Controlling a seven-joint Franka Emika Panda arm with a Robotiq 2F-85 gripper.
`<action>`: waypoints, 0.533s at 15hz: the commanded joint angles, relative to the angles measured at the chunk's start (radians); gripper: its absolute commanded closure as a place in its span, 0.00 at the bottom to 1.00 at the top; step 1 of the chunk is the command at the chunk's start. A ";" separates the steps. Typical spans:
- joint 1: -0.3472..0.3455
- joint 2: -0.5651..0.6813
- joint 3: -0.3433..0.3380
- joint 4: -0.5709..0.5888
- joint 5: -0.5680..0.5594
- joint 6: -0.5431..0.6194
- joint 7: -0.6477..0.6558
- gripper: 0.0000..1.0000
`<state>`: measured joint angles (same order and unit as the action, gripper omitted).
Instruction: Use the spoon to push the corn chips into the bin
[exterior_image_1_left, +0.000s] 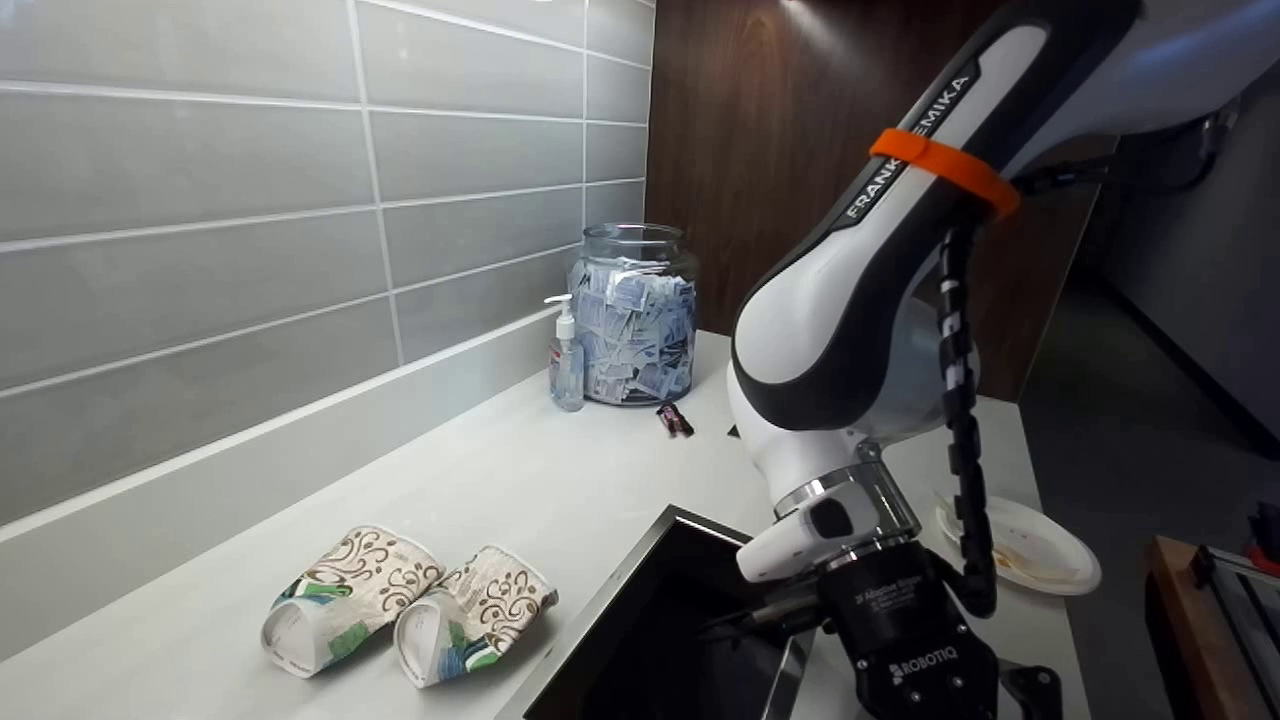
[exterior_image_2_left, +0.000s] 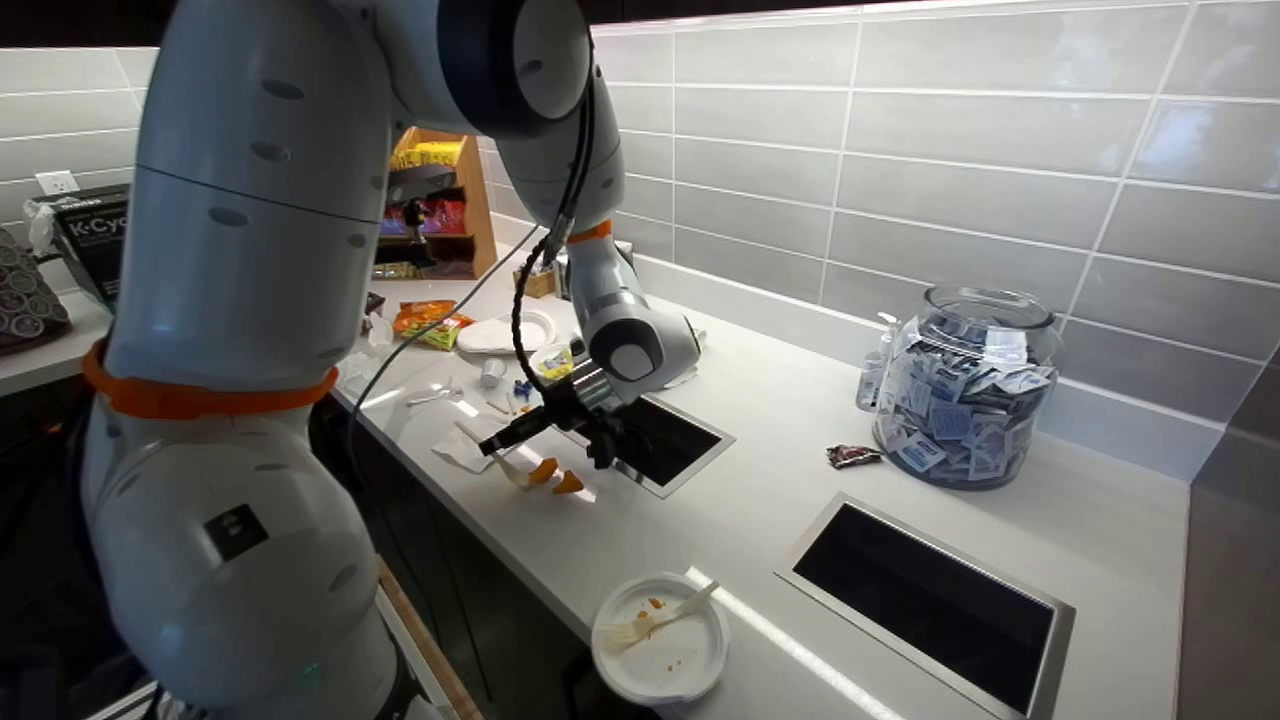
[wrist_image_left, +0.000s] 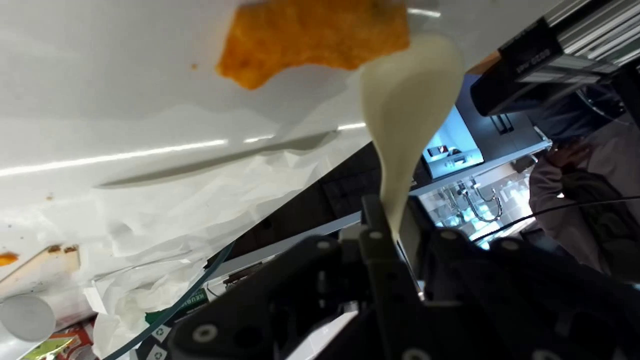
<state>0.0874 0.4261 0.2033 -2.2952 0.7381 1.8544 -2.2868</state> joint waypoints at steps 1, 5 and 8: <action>0.013 0.022 0.000 0.017 -0.020 0.043 -0.023 0.97; 0.021 0.019 0.002 0.024 -0.035 0.090 -0.030 0.97; 0.021 0.020 0.006 0.036 -0.044 0.113 -0.033 0.97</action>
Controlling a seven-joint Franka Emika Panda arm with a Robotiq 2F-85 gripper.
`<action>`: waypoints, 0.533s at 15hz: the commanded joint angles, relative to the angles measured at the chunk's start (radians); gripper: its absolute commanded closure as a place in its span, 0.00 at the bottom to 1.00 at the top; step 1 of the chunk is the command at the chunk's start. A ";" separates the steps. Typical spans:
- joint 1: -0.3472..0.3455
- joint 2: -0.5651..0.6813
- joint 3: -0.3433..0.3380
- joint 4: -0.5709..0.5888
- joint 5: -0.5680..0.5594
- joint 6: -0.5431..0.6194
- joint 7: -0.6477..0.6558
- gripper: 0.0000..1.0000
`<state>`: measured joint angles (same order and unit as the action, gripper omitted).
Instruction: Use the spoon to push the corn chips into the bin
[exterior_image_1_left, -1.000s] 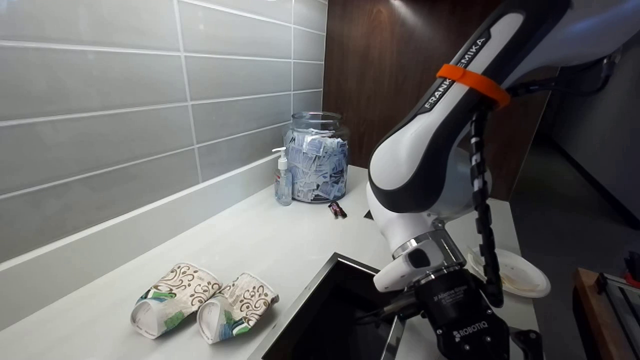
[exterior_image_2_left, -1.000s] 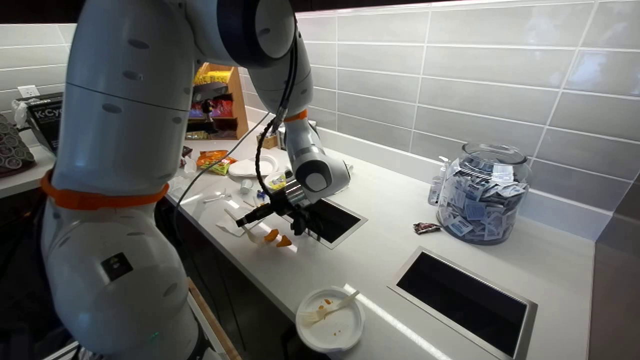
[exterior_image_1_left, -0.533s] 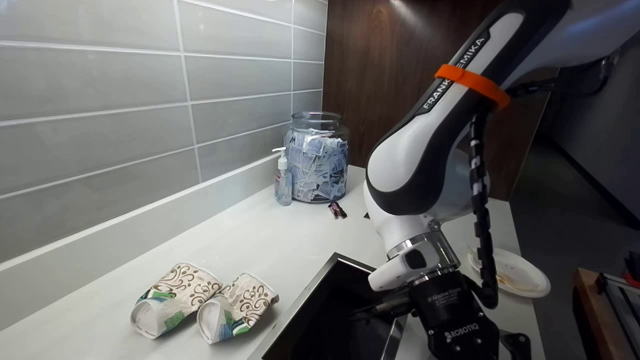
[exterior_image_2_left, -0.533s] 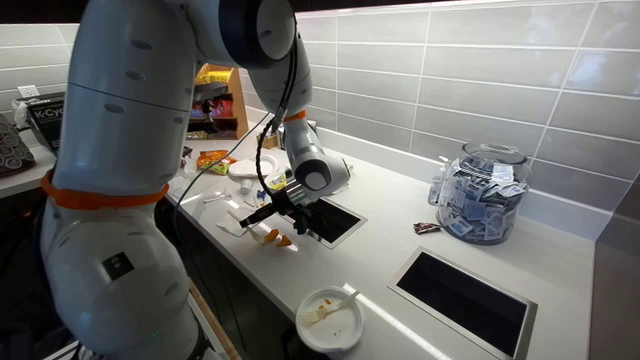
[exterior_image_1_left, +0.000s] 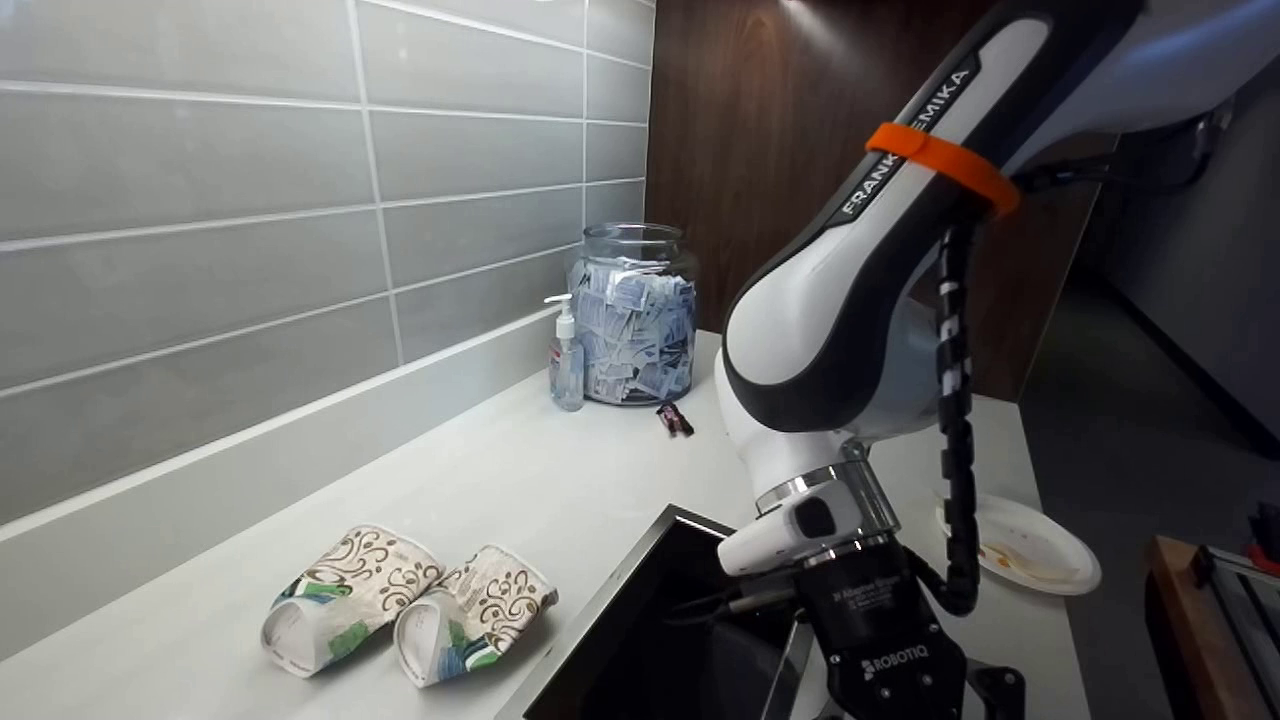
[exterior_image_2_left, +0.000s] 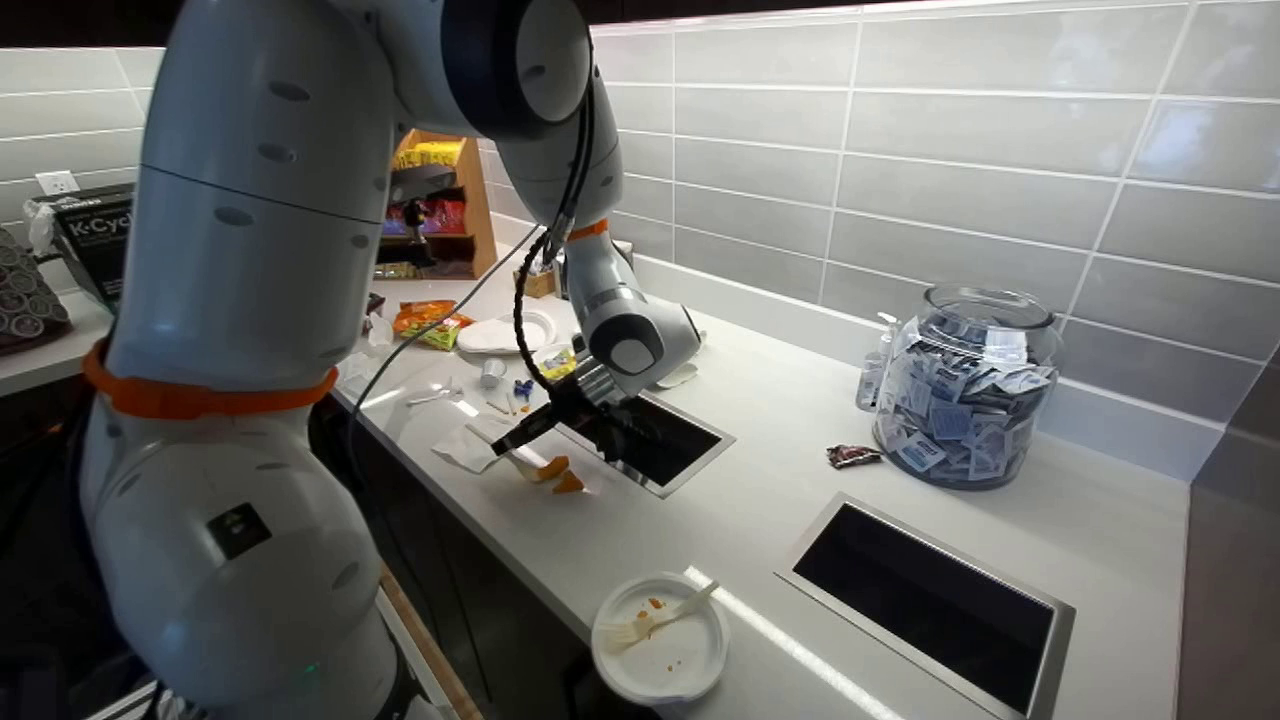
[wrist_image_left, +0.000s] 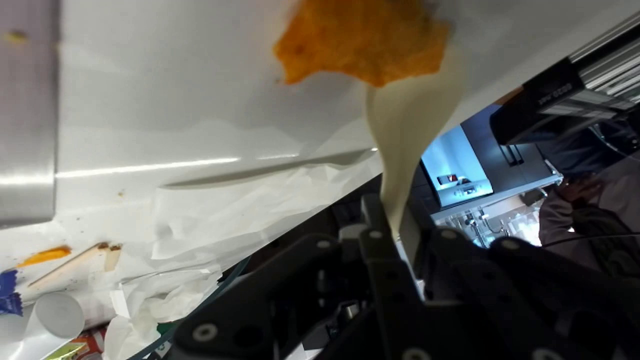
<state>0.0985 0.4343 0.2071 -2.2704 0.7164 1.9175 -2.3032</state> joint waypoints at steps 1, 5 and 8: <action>0.012 0.011 0.004 0.015 -0.027 0.058 -0.015 0.97; 0.014 0.015 0.002 0.036 -0.051 0.082 -0.004 0.97; 0.009 0.015 -0.002 0.048 -0.070 0.104 -0.001 0.97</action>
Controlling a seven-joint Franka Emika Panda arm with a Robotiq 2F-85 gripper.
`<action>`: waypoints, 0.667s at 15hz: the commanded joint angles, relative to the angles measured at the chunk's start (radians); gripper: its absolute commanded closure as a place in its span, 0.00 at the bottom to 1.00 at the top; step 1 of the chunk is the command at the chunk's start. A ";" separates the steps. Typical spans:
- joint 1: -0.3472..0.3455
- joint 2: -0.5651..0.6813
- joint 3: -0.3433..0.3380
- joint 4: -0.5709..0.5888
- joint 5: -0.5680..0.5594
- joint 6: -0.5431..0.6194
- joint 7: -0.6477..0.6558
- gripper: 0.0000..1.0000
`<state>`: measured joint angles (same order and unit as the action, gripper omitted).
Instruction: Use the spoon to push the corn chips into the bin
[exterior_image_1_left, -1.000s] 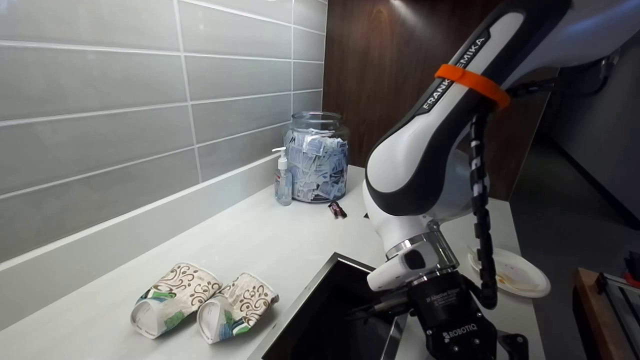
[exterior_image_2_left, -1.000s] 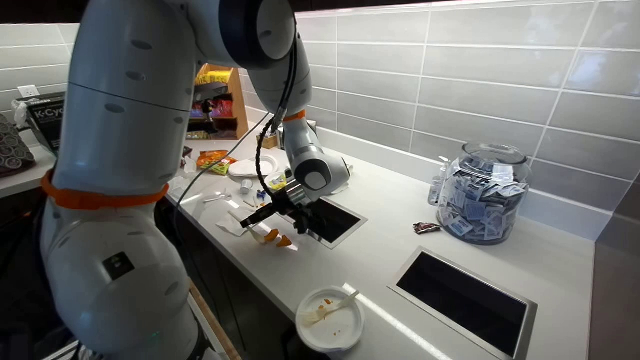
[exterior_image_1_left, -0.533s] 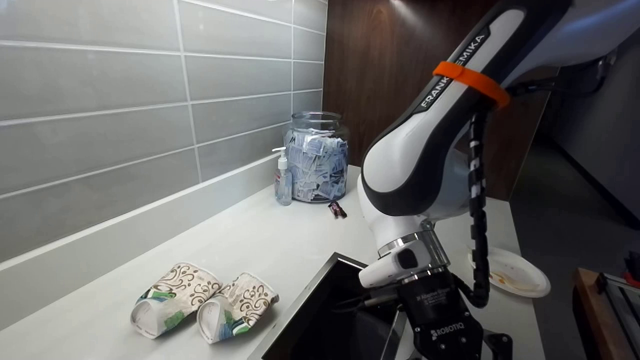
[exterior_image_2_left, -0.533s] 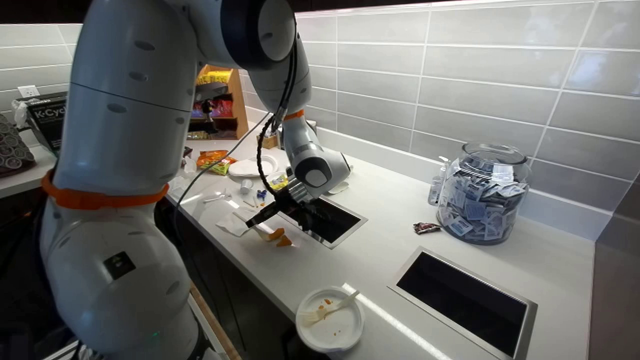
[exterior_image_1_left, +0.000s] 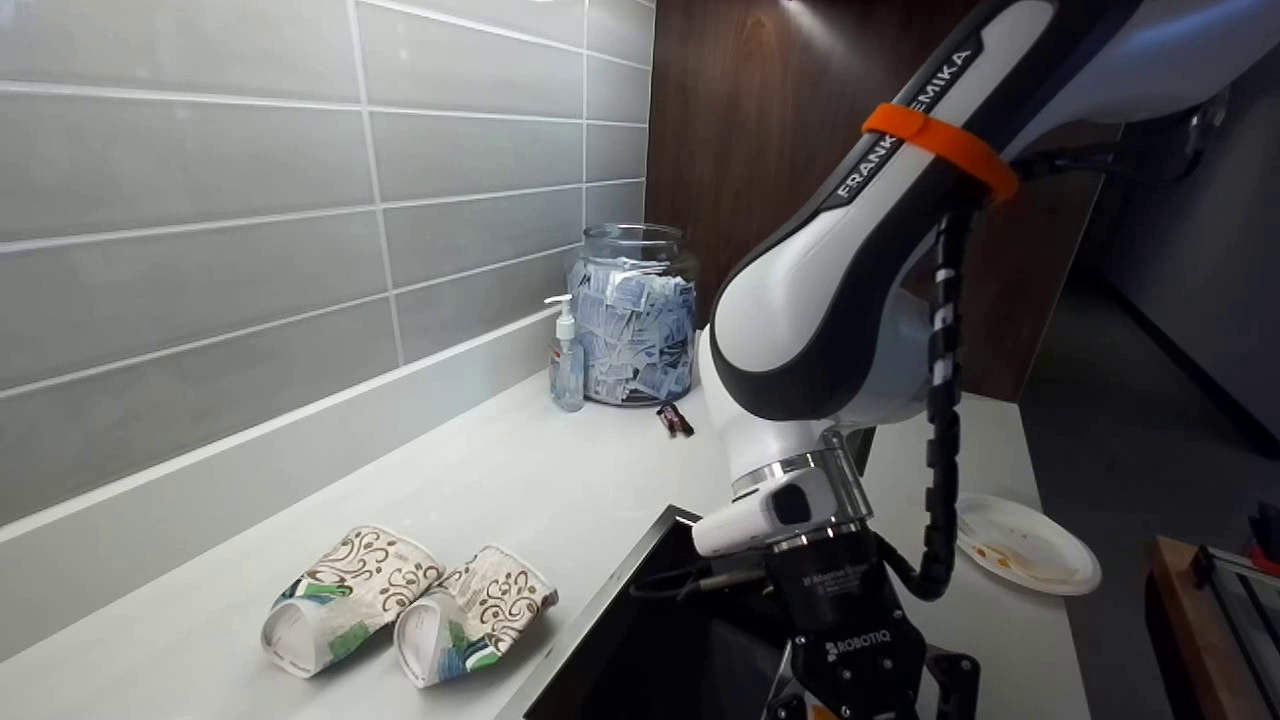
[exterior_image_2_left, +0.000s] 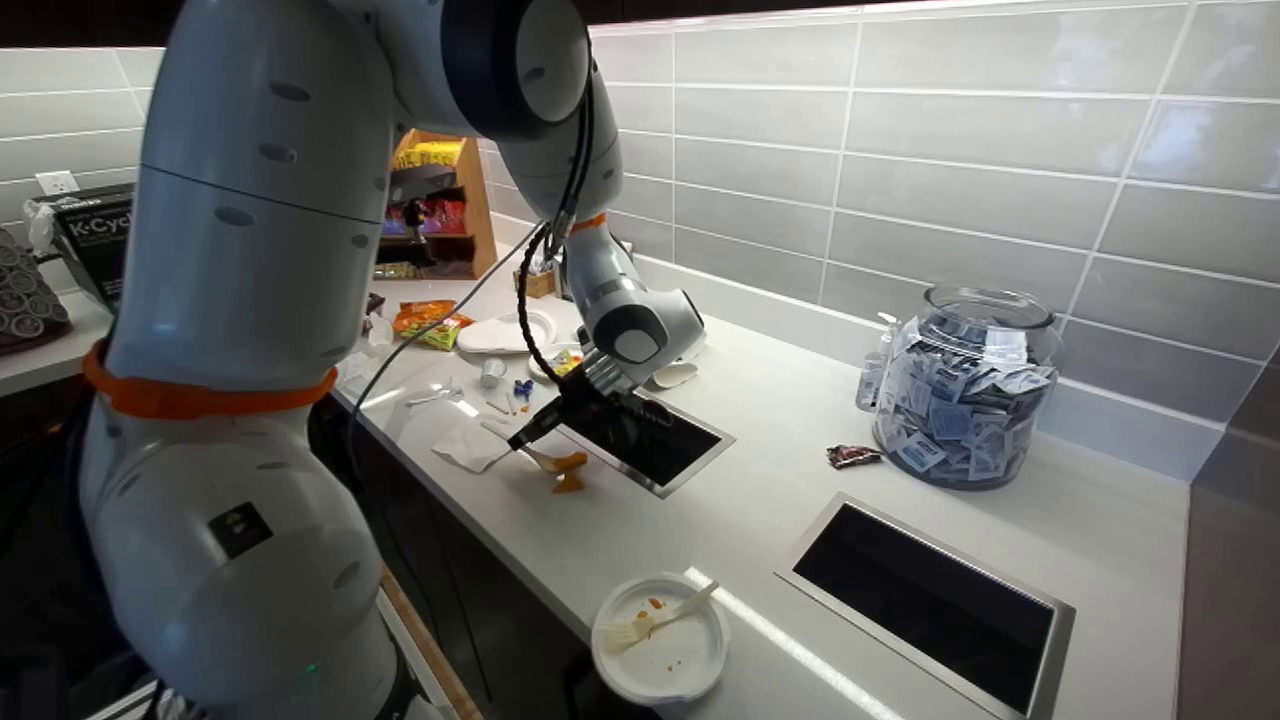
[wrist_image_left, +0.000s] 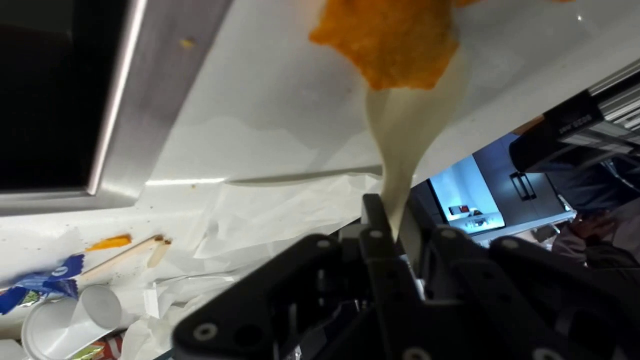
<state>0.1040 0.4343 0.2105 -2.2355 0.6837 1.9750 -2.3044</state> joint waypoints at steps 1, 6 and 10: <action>0.001 0.018 -0.005 0.019 -0.039 0.052 -0.003 0.97; 0.000 0.035 -0.004 0.056 -0.079 0.065 0.008 0.97; 0.000 0.036 -0.007 0.083 -0.117 0.071 0.033 0.97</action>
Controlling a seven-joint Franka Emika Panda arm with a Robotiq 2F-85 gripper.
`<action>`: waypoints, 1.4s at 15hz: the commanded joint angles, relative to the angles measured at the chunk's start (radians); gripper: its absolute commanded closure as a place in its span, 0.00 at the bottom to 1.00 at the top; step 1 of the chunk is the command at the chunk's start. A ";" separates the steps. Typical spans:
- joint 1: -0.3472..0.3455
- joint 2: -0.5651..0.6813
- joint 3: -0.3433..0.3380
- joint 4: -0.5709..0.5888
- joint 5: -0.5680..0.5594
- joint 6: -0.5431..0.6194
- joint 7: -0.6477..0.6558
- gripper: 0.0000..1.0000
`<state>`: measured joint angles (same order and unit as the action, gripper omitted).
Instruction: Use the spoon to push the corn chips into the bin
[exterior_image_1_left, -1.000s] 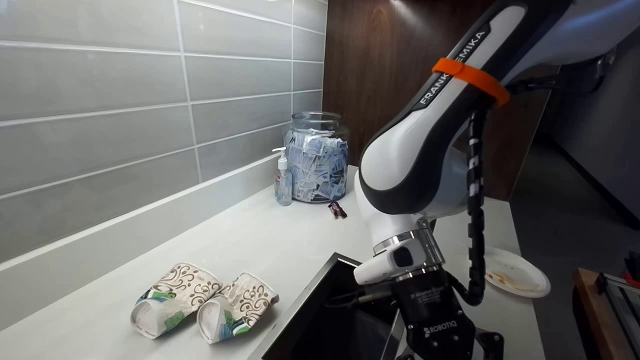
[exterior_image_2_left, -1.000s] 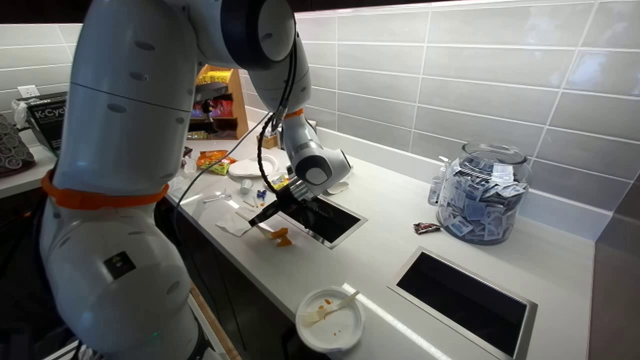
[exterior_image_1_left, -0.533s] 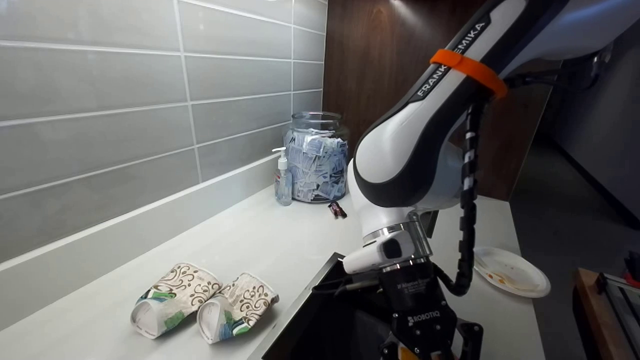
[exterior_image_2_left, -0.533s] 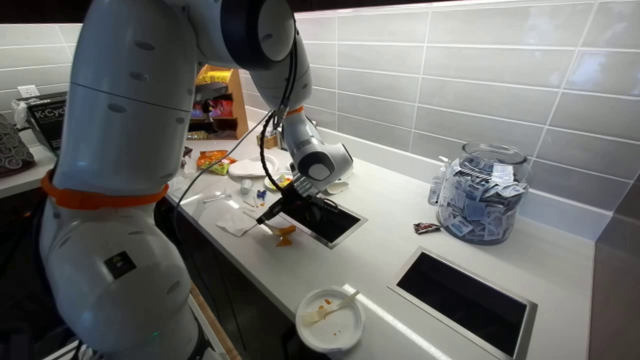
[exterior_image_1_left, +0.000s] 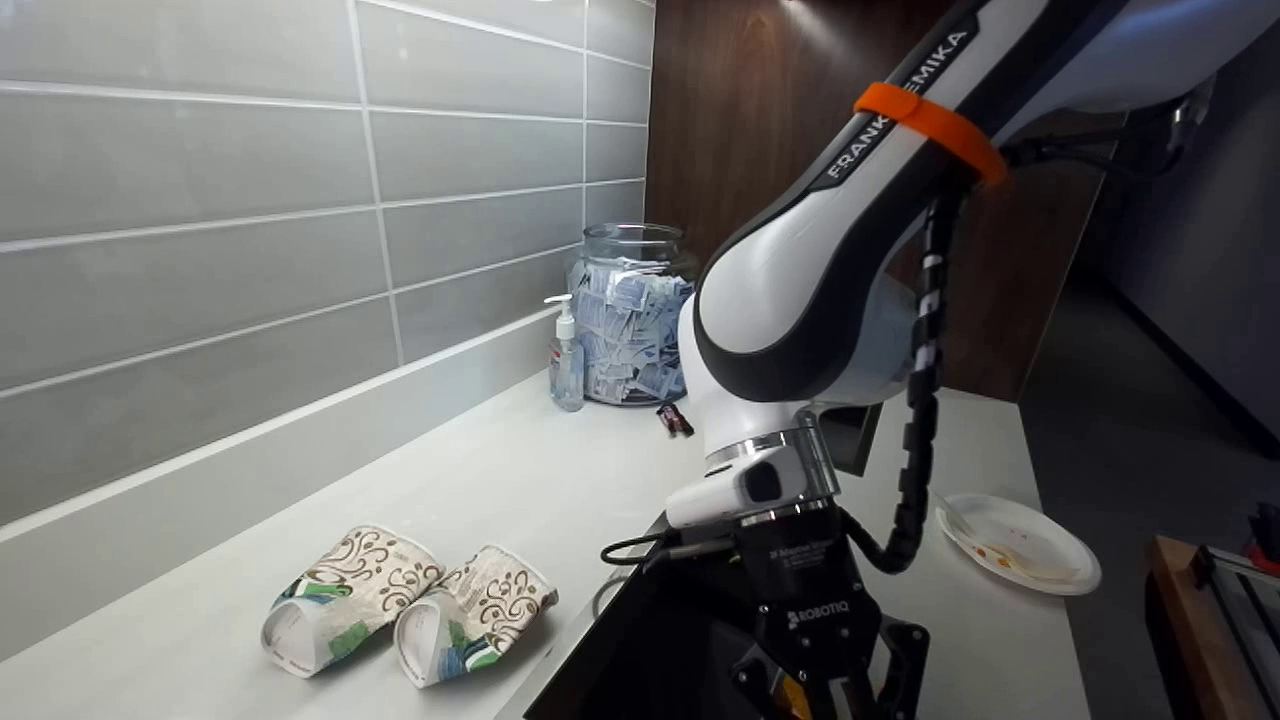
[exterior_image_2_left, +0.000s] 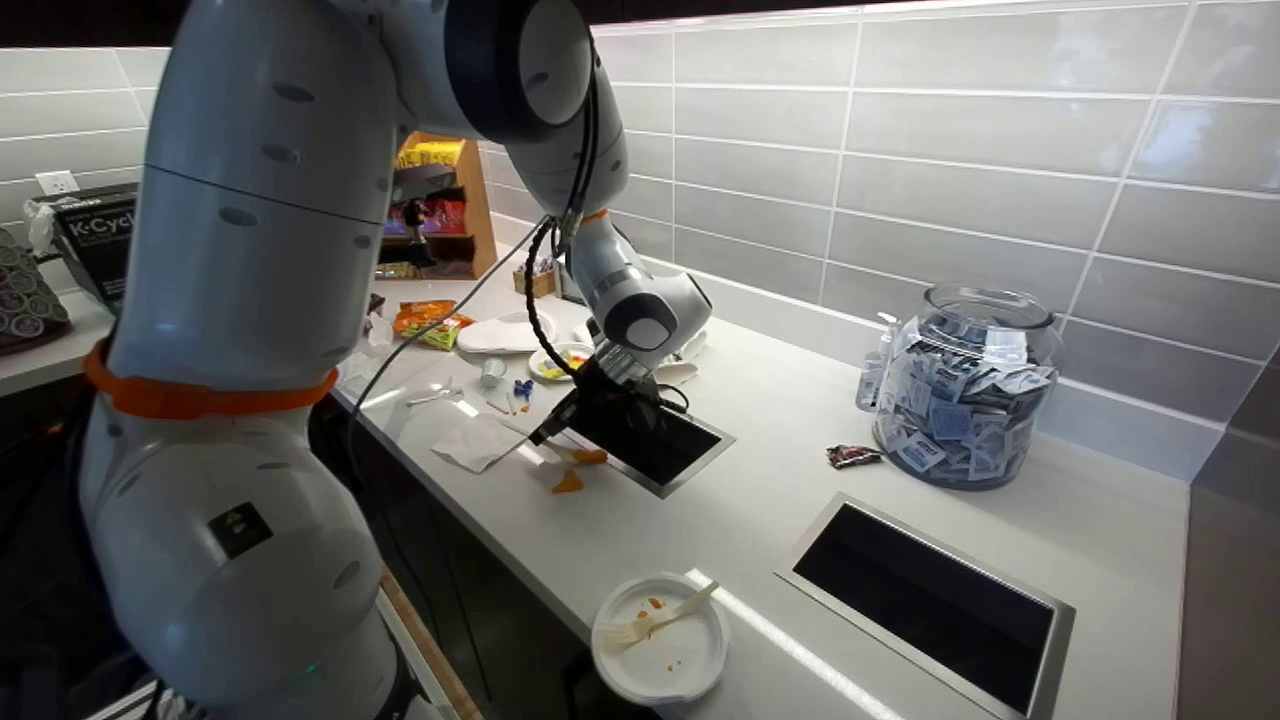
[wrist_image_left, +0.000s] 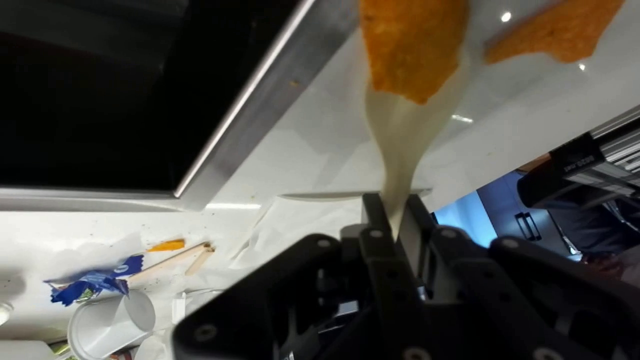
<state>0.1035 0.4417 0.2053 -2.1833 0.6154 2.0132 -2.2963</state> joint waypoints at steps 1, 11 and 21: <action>0.001 0.031 -0.004 0.040 -0.064 0.036 0.034 0.97; -0.010 0.018 0.010 0.069 -0.159 0.092 0.072 0.97; -0.046 -0.088 0.030 -0.055 -0.062 0.083 0.139 0.97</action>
<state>0.0730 0.4197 0.2179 -2.1620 0.5160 2.0973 -2.2114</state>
